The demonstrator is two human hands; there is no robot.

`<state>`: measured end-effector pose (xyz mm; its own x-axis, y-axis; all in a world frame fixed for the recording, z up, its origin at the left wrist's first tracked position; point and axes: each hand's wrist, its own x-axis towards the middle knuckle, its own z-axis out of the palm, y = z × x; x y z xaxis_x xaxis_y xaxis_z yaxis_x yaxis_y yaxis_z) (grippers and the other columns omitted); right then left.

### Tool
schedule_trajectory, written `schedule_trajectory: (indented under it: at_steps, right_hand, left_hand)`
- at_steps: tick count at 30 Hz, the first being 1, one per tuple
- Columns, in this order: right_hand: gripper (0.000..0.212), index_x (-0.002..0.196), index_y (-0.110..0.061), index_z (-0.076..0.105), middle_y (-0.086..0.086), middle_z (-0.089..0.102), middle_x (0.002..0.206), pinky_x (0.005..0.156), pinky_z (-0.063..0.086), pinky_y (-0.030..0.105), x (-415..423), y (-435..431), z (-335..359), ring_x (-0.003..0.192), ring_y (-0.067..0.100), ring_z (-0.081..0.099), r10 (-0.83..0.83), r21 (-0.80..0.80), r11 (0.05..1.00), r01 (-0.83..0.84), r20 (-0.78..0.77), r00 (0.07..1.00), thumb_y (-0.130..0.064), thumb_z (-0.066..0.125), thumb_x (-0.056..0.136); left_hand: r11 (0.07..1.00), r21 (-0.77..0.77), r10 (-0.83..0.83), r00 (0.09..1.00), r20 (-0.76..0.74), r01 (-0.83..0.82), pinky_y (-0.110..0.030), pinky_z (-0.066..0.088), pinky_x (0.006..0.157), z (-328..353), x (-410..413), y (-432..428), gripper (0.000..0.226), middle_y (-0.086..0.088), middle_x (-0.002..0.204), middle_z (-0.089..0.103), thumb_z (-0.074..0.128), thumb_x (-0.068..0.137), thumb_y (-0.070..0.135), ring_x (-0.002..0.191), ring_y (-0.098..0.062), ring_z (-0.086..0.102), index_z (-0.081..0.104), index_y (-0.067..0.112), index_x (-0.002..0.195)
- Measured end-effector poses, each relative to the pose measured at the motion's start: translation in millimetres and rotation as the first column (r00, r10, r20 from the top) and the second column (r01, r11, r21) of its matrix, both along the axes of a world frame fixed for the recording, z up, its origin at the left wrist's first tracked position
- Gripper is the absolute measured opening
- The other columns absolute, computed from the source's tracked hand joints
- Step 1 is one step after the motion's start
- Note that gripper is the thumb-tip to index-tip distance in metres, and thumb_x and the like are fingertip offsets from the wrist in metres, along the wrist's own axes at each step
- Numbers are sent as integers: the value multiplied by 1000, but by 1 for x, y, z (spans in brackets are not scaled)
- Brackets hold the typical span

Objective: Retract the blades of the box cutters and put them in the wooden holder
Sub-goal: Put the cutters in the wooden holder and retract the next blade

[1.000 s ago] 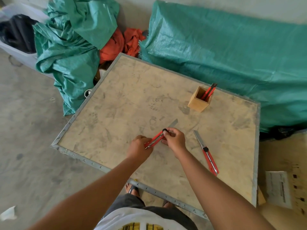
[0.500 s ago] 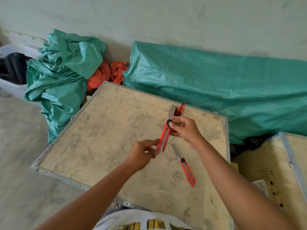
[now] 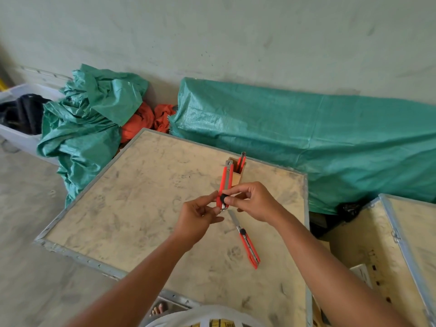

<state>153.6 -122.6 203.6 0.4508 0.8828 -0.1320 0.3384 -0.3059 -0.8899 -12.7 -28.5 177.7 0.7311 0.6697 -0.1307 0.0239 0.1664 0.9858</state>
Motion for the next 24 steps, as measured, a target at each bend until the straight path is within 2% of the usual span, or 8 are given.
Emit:
schedule_trajectory:
  at_steps: [3, 5, 8, 12, 15, 18, 20, 24]
  right_hand:
    - [25, 114, -25, 79, -8, 79, 110, 78, 62, 30, 2, -12, -1, 86, 8, 75, -22, 37, 999, 20, 60, 998, -20, 79, 89]
    - [19, 103, -25, 79, -10, 79, 104, 83, 63, 35, 3, -18, -3, 86, 7, 75, -97, 66, 994, 91, 83, 992, -26, 83, 85]
    - [23, 93, -22, 72, -10, 77, 100, 80, 62, 28, 3, -23, -7, 84, 0, 74, -197, 92, 978, 187, 116, 974, -35, 86, 80]
    - [34, 122, -31, 70, -11, 72, 117, 86, 64, 37, 13, -27, -6, 94, 10, 74, -132, 115, 985, 128, 35, 991, -30, 78, 89]
    - [24, 113, -24, 76, -9, 77, 111, 87, 63, 35, 18, -25, -6, 91, 10, 75, -120, 125, 986, 107, 104, 987, -21, 79, 89]
    - [21, 98, -18, 73, -7, 78, 102, 82, 61, 24, 18, -14, -7, 86, 5, 75, -199, 132, 974, 182, 134, 971, -26, 85, 83]
    - [23, 101, -19, 73, -7, 76, 103, 81, 59, 20, 20, -8, -9, 87, 4, 75, -206, 134, 973, 189, 134, 969, -26, 84, 83]
    - [31, 117, -24, 76, -7, 77, 112, 90, 62, 31, 27, -2, -10, 94, 10, 75, -145, 141, 982, 129, 109, 983, -19, 81, 86]
  left_hand:
    - [1000, 20, -6, 1000, 7, 6, -34, 63, 77, 4, 7, -10, 42, 9, 77, 74, 65, 88, -9, 66, -5, 67, 66, 16, 122]
    - [1000, 21, 3, 1000, 8, -3, -34, 63, 77, 5, 13, -15, 44, 9, 74, 72, 67, 86, -11, 65, -6, 65, 67, 19, 120]
    - [1000, 30, -3, 1000, -8, 3, -33, 63, 77, 6, 21, -20, 45, 8, 75, 72, 68, 85, -11, 69, -12, 65, 67, 14, 122]
    - [1000, 29, -1, 1000, -11, 2, -32, 62, 77, 3, 32, -17, 45, -11, 92, 72, 69, 84, -12, 72, -15, 64, 65, 8, 125]
    - [998, 53, -22, 1000, -14, 23, -30, 62, 75, 3, 36, -9, 46, -17, 104, 72, 69, 83, -12, 75, -21, 65, 66, 8, 125]
    - [992, 117, -50, 998, -37, 54, -29, 62, 74, 3, 39, 3, 46, -16, 109, 73, 70, 83, -11, 75, -20, 66, 66, 7, 125]
    - [989, 131, -62, 997, -44, 67, -30, 63, 75, 1, 42, 12, 46, -14, 109, 74, 70, 83, -11, 73, -17, 67, 66, 7, 125]
    - [990, 119, -72, 996, -45, 77, -29, 62, 73, -3, 47, 24, 46, -14, 111, 74, 70, 83, -12, 75, -19, 66, 66, 5, 126]
